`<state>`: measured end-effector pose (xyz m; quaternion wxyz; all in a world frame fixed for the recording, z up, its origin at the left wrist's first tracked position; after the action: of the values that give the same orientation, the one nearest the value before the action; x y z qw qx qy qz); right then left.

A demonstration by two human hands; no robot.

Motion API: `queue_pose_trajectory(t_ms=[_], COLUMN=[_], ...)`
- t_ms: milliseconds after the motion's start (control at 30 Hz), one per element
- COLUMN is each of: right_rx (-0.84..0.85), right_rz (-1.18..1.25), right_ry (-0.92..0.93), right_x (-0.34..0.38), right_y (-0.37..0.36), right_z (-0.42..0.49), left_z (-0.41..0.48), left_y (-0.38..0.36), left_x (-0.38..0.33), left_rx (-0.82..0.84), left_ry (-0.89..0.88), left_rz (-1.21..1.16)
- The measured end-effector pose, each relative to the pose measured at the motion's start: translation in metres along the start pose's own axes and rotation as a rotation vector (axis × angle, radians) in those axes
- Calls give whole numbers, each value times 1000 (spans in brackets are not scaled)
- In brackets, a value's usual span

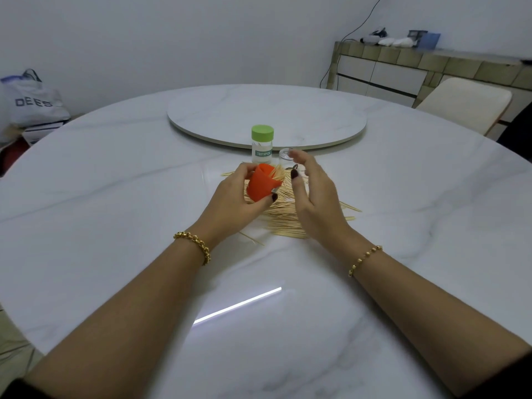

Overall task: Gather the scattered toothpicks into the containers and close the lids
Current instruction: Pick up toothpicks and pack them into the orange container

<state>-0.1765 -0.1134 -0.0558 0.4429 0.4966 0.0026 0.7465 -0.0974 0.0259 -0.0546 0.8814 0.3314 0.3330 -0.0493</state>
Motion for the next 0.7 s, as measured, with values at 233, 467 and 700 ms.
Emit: queue_pose_trajectory(t_ms=[233,467,700], right_rx=[214,247,210], right_rz=[-180,-463,-510], right_ry=[155,187,-90], right_x=[11,-4,-26], right_y=[-12,-13,18], right_z=[-12,-5,14], left_z=[0,-1,0], left_y=[1,0,0], left_x=[9,5,4], left_rx=[-25,-5,13], left_ry=[91,89,79], left_rz=[-24,-74,-37])
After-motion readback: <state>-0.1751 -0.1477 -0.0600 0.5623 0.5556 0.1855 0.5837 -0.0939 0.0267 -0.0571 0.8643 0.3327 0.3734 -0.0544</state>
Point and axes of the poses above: each hand's wrist, its own z-axis towards the middle knuckle, its own y-axis out of the back of the hand, x = y × z, the point moved 2 cm from there along z, towards the middle knuckle, and after that the axes turned 11 degrees about -y, right-handed, at the moved point
